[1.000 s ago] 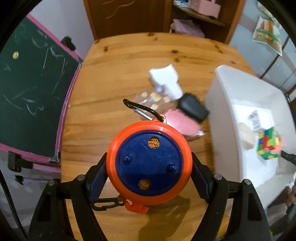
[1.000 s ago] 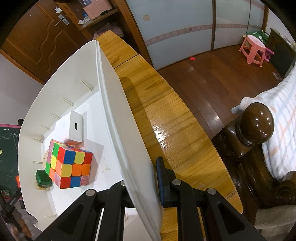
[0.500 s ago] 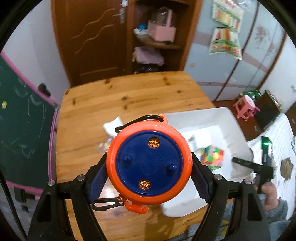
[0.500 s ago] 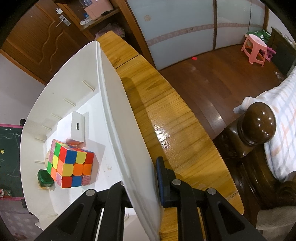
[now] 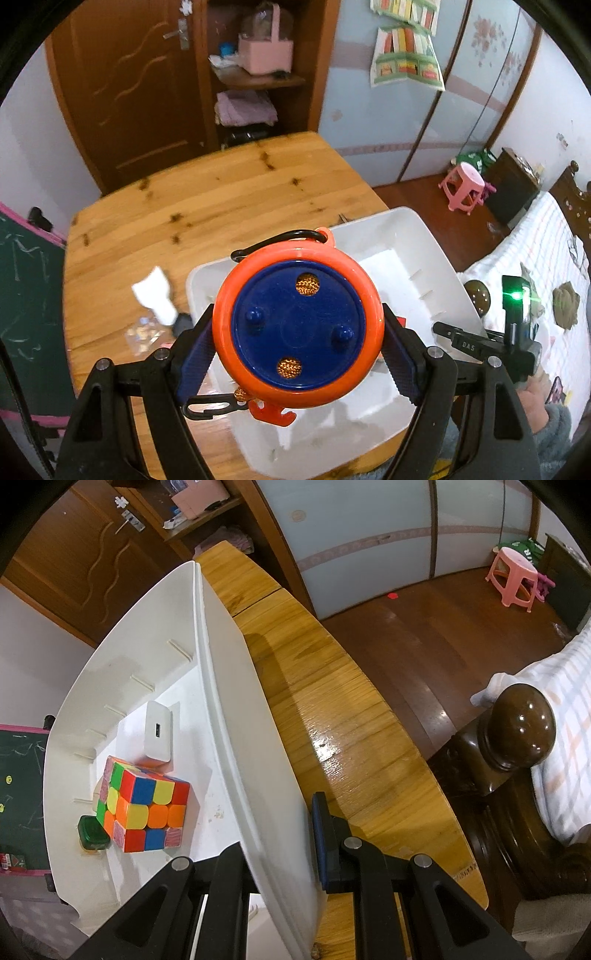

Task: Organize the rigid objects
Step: 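Carry the tape reel into the white bin and open the left tool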

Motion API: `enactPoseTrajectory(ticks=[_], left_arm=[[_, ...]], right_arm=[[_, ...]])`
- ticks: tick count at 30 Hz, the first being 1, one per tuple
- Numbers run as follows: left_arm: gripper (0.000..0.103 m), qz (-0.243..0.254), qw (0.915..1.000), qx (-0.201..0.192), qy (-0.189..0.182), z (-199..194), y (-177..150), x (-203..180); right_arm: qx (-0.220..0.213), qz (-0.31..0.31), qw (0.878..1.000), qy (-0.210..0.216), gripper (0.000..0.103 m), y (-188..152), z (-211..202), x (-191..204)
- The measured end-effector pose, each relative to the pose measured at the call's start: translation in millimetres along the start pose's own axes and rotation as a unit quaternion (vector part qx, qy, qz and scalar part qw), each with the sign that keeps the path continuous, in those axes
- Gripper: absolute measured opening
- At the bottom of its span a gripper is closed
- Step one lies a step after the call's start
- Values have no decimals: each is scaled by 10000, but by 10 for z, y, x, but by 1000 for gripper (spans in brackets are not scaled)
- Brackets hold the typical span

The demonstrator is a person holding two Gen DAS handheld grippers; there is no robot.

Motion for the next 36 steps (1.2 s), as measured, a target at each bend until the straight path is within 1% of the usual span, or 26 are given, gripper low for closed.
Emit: enactPoseTrajectory(ticks=[4, 9, 16, 25, 28, 36], left_arm=[[83, 13, 9995, 317, 30, 336, 87, -67], [83, 89, 9974, 709, 69, 735, 103, -139], [83, -4, 9930, 1176, 131, 1141, 79, -153], [83, -232, 9883, 1492, 215, 1386, 37, -61], [83, -269, 9874, 1534, 267, 1437, 41, -35], [84, -360, 9864, 1588, 240, 1441, 47, -2]], right_arm=[[4, 9, 10000, 1, 15, 1, 0, 1], [0, 8, 10000, 4, 15, 2, -1, -5], [-21, 6, 10000, -12, 15, -3, -3, -1], [-31, 3, 10000, -27, 15, -16, -1, -3], [-33, -5, 10000, -33, 15, -16, 0, -3], [-34, -7, 10000, -33, 15, -19, 1, -6]])
Point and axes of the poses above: each gripper's, at about its wrist camera, not at the fingertips, and z roughly the way its jaws point, x to its left, y to its top, the point moved 1 cm from there along z, roughly the way its jaws point, and after that the axes turned 15 degrees about x, right-handed, at the moved point
